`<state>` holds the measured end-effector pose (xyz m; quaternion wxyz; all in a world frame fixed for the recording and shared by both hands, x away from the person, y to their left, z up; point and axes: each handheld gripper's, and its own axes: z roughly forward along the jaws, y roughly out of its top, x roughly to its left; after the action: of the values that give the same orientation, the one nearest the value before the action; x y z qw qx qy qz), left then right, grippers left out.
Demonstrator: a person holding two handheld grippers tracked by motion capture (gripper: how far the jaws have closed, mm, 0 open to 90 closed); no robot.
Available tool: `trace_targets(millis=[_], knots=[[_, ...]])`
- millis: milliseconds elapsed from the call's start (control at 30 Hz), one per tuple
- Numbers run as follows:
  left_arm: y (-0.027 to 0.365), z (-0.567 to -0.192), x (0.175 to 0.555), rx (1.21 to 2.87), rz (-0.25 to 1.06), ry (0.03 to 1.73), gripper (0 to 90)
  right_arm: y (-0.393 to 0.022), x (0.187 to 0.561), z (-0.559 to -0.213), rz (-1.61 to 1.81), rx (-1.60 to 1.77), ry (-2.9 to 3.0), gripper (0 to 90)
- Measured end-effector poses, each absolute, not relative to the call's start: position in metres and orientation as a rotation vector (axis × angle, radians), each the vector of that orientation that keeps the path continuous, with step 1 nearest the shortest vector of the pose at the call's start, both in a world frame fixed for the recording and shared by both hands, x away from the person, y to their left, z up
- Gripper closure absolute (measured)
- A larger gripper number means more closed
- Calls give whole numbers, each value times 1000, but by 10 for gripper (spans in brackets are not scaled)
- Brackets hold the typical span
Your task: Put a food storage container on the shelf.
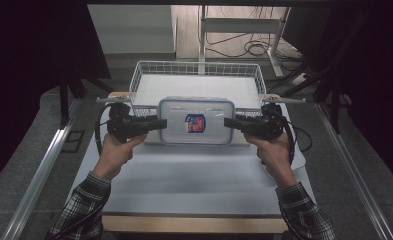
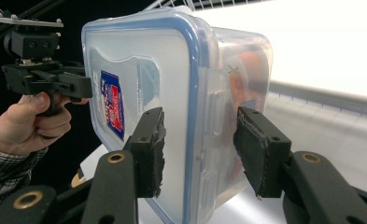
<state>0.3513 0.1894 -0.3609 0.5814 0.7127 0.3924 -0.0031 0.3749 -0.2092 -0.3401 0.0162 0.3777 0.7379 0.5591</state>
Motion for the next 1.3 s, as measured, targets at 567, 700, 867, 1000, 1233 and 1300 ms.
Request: trace_targets(millis=[567,700,867,1000,1233,1300], knots=[[195,-323,390,1645,3,924,527,-202,412,-304,1770,1156,2253,529],[195,-321,401,1633,-12,936,527,-202,422,-298,1770,1170,2239,527],[193,-318,414,1635,-11,947,527,-202,436,-295,1777,1195,2221,521],[192,-318,424,1639,-17,959,526,-203,446,-297,1776,1212,2213,517],[189,-324,439,1640,-29,1000,509,-200,459,-299,1748,1241,2205,515],[190,-325,442,1634,-32,1002,507,-200,461,-300,1751,1249,2203,515]])
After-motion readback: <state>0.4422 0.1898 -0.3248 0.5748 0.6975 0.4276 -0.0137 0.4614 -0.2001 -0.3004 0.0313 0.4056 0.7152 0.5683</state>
